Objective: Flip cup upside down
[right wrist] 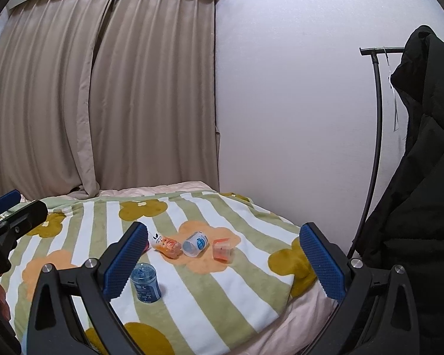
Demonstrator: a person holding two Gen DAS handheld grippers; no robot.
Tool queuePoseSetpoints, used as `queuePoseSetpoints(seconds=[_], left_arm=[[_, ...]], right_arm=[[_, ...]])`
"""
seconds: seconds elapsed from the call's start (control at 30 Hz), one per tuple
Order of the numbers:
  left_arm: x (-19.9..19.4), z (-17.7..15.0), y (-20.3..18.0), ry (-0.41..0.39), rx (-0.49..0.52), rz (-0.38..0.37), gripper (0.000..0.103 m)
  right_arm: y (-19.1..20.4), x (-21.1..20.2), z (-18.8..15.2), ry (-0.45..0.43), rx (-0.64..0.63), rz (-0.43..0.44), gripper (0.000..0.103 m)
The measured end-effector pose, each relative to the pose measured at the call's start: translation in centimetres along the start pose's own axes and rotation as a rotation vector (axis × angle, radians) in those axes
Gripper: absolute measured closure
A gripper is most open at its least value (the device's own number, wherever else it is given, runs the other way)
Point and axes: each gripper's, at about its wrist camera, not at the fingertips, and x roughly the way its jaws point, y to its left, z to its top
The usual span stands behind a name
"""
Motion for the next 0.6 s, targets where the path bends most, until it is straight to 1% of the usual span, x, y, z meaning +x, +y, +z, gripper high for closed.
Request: queuePoseSetpoints(seconds=[0.2, 0.4, 0.6], left_arm=[[-0.22, 0.18, 0.12, -0.013, -0.003, -0.005, 0.000], [-0.25, 0.23, 0.05, -0.011, 0.002, 0.006, 0.000], [-0.40, 0.20, 0.18, -0.021, -0.006, -0.010, 0.000]], right_arm=[[-0.01, -0.03, -0.04, 0.003, 0.006, 0.002, 0.001], [0.02, 0.01, -0.04, 0.003, 0.002, -0.002, 0.001], [0.03, -0.02, -0.04, 0.004, 0.006, 0.001, 0.001]])
